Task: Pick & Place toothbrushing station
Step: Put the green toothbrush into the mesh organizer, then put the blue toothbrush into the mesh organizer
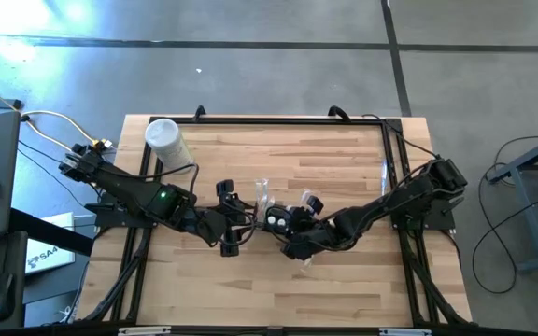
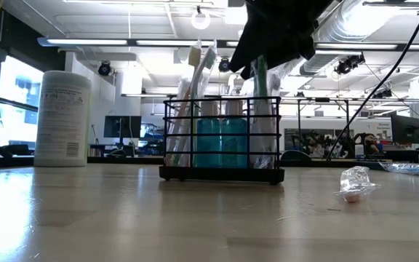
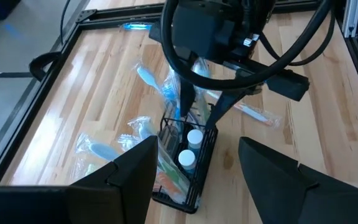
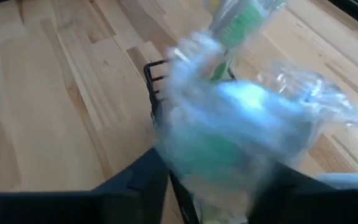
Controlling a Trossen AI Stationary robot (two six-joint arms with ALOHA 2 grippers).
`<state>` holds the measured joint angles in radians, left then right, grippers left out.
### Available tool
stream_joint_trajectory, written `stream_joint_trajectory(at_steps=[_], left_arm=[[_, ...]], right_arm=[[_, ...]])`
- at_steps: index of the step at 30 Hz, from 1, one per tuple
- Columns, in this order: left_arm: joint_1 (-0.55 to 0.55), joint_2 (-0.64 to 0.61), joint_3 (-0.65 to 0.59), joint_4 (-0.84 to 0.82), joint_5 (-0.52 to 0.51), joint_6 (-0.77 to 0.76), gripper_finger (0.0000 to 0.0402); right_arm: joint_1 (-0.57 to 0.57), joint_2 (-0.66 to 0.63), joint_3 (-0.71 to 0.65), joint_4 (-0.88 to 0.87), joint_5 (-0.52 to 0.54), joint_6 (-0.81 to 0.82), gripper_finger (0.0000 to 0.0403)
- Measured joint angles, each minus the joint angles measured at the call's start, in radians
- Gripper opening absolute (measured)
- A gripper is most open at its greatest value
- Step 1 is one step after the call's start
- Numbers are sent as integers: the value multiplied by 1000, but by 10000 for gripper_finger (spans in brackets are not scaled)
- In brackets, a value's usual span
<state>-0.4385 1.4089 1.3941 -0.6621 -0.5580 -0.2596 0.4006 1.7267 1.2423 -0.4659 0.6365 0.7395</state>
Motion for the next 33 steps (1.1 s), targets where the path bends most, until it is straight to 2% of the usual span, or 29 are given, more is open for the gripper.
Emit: stream_joint_trajectory(at_steps=[4,7,12,19,22,27,33], left_arm=[[0,0,0,0,0,0,221],[0,0,0,0,0,-4,221],[0,0,0,0,1,-8,221],[0,0,0,0,0,-8,221],[0,0,0,0,0,-8,221],[0,0,0,-25,0,-11,221],[0,0,0,-87,0,-51,221]], right_arm=[[-2,0,0,0,-15,1,213],[-2,-8,0,0,-14,-1,238],[-2,-57,0,3,-2,-5,245],[7,-126,0,2,-24,-59,235],[14,-162,0,0,-95,-134,233],[24,-249,0,1,-260,-142,232],[67,-308,0,-24,-593,-107,232]])
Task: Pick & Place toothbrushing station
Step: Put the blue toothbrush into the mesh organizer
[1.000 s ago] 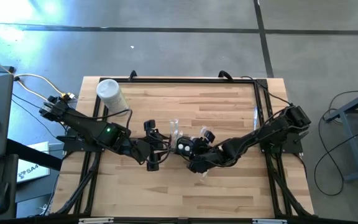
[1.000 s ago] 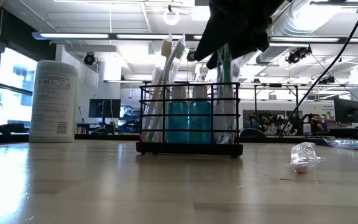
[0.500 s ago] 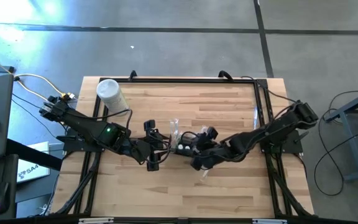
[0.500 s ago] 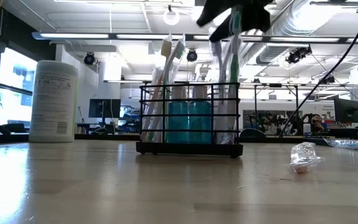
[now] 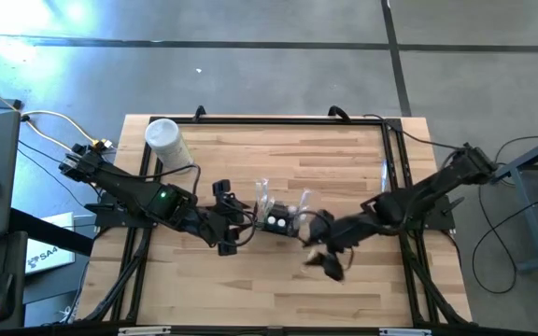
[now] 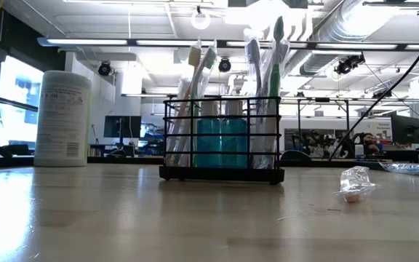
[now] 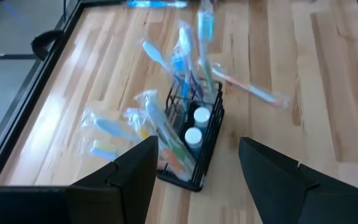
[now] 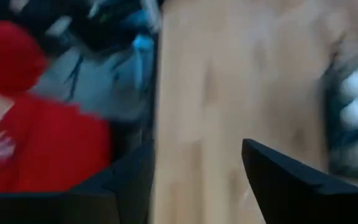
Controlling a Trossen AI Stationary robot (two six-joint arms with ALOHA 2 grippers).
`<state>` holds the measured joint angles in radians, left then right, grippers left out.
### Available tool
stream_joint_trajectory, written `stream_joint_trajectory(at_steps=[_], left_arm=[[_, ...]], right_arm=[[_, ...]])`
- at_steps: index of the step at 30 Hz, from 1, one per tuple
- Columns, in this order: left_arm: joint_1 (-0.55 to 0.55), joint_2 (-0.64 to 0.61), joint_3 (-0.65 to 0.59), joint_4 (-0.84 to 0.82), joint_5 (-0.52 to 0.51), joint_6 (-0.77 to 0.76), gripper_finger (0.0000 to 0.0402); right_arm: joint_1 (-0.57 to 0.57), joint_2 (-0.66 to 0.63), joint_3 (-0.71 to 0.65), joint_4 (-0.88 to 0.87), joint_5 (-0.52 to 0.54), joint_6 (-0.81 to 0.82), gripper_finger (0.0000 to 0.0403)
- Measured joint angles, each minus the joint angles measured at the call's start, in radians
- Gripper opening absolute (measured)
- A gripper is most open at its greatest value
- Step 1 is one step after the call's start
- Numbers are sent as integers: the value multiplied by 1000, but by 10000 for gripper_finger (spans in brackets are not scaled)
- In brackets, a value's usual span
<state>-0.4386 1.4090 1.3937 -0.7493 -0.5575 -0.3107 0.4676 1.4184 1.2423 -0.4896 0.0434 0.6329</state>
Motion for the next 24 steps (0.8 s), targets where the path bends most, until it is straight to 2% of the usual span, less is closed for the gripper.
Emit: stream_joint_trajectory(at_steps=[4,11,14,16,19,24], left_arm=[[0,0,0,-23,0,-12,221],[0,0,0,-24,0,-10,221],[0,0,0,-24,0,-10,221],[0,0,0,-24,0,-10,221],[0,0,0,-24,0,-12,221],[0,0,0,-22,35,-16,221]], right_arm=[[32,-11,0,-210,-40,160,228],[2,-10,0,-865,110,635,212],[-47,-10,0,-1046,165,776,208],[-86,-10,-2,-1084,204,807,207],[-182,-38,-19,-1066,229,729,207],[-411,-94,-105,-1076,237,623,207]])
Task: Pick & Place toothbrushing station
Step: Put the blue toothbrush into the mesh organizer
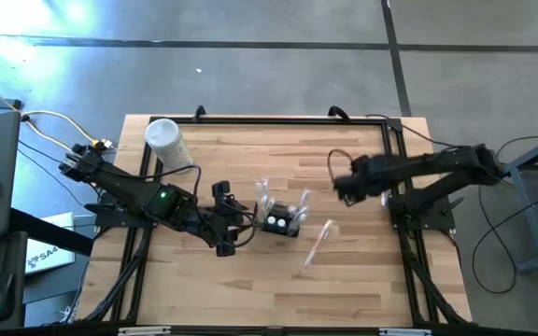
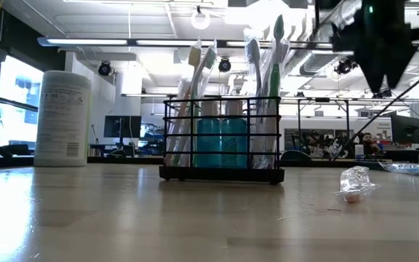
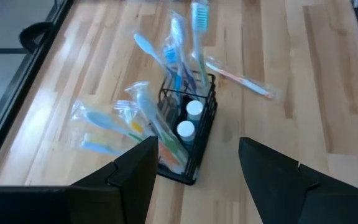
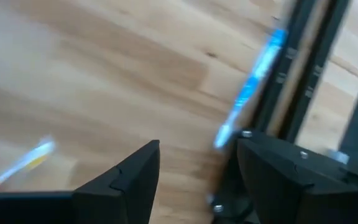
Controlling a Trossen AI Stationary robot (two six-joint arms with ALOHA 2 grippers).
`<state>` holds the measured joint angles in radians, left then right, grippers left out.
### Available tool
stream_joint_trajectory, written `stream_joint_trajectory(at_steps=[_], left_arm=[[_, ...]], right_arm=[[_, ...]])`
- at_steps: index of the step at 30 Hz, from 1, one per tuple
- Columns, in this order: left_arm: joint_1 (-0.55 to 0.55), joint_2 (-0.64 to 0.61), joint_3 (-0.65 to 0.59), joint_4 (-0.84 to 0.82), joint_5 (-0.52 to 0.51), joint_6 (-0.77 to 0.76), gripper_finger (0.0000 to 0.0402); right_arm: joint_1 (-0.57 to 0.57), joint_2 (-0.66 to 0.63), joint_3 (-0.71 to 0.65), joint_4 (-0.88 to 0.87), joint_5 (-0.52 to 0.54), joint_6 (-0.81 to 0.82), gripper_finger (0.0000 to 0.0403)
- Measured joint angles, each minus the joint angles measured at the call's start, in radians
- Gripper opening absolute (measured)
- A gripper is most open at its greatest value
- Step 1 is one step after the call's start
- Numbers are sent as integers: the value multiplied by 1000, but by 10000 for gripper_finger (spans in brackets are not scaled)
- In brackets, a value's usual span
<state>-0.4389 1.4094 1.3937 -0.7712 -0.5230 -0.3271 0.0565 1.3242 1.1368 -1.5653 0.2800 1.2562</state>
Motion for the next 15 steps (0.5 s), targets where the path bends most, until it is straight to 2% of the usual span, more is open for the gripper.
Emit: stream_joint_trajectory(at_steps=[7,11,15], left_arm=[[0,0,0,-13,15,-4,221],[0,0,0,-10,15,-2,221],[0,0,0,4,9,5,221]], right_arm=[[-281,-141,-235,33,-55,-81,207],[-377,-203,-343,156,-95,-93,207],[-439,-200,-367,254,-81,-131,207]])
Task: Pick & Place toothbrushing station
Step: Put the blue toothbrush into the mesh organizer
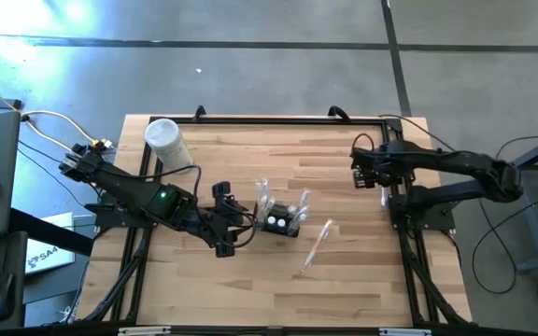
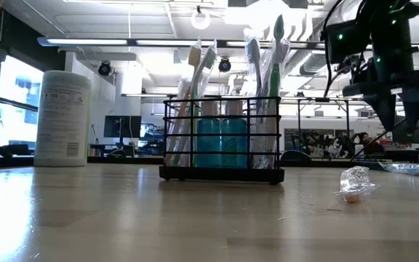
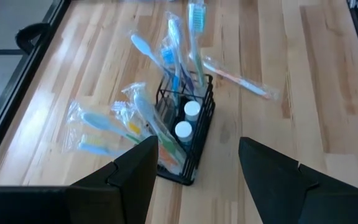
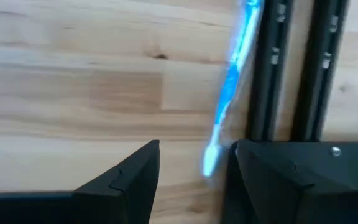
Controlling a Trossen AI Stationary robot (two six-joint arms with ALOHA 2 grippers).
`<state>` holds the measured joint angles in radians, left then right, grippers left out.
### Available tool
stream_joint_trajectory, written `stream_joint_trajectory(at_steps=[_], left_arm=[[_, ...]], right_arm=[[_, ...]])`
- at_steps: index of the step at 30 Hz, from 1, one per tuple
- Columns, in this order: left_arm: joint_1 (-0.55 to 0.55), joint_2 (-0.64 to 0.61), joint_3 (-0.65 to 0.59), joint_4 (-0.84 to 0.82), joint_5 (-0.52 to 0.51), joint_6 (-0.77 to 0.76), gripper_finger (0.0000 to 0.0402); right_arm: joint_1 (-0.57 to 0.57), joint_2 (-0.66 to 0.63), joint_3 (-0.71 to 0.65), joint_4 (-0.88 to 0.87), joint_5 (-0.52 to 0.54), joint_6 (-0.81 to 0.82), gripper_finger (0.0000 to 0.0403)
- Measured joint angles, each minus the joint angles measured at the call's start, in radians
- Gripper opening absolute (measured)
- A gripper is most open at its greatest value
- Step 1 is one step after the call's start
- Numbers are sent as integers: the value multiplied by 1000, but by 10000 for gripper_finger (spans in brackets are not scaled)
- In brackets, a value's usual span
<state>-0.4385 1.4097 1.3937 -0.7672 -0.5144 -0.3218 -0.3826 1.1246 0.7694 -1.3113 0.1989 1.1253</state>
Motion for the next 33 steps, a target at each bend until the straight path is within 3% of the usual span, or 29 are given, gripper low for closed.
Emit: stream_joint_trajectory(at_steps=[21,33], left_arm=[[0,0,0,-8,7,2,221],[0,0,0,-48,8,-5,221]], right_arm=[[-284,448,-1,92,3,-131,207],[-427,529,-79,215,-7,-192,207]])
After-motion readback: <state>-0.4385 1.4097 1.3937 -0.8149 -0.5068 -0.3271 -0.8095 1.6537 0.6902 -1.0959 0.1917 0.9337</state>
